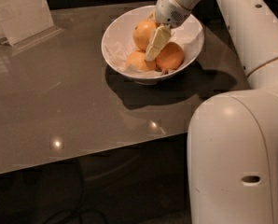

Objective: Pick orange from white bowl

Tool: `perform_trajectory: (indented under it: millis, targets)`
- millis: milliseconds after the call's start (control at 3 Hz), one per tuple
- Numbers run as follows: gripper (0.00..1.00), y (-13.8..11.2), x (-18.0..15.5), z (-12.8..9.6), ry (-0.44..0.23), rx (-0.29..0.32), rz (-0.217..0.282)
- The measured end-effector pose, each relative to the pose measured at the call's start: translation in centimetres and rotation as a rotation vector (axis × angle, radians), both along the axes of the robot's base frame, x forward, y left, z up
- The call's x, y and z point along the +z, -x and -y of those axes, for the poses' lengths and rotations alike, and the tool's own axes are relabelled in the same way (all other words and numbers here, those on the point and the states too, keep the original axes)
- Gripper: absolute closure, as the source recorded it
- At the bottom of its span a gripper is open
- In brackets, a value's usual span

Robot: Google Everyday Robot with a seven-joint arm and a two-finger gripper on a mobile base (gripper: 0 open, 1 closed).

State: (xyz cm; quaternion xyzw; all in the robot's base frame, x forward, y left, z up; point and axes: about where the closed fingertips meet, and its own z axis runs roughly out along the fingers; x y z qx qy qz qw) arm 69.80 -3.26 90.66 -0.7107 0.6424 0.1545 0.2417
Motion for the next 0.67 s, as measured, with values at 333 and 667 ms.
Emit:
perform_trajectory:
  millis: [333,667]
  targets:
    - [0.89,0.0,0.5,0.1,0.000,0.000,0.000]
    - [1.00,0.6,3.8,0.7,-0.025,-0.009,0.098]
